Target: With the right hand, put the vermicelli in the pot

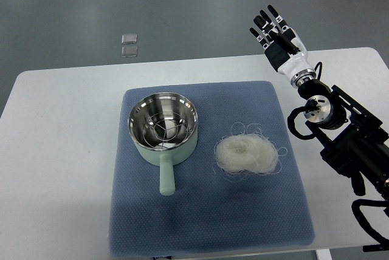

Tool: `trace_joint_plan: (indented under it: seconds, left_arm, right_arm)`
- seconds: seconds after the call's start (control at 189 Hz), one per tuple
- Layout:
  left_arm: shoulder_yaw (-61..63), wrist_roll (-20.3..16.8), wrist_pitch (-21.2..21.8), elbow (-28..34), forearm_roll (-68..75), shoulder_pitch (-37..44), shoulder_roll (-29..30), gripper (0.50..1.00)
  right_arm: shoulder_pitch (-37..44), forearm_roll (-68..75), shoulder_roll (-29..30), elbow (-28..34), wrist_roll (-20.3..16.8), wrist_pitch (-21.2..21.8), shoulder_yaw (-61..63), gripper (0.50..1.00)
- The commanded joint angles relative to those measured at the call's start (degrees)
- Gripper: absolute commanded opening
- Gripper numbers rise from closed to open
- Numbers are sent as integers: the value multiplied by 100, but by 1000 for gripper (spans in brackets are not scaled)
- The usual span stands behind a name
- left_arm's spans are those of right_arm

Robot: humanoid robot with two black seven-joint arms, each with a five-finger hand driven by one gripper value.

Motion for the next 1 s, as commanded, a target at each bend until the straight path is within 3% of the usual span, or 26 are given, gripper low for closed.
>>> trace_joint_plan:
  seconds: [0.0,0.413,0.752,0.996]
  left_arm:
    - [0,5,9,3,1,0,0,1000]
    - [18,-65,17,-15,19,0,0,1000]
    - [18,-408,44,-6,19,0,0,1000]
    - [9,-364,17,29,19,0,0,1000]
  right_arm:
    - [4,-13,-2,0,-1,-6,-11,924]
    - [381,-347,-257,18,-80,99,-714,921]
    - [1700,-1841,-1136,71,-564,134,-3360,924]
    - [3370,-3309,-1646,194,-1056,1339,-5100,924]
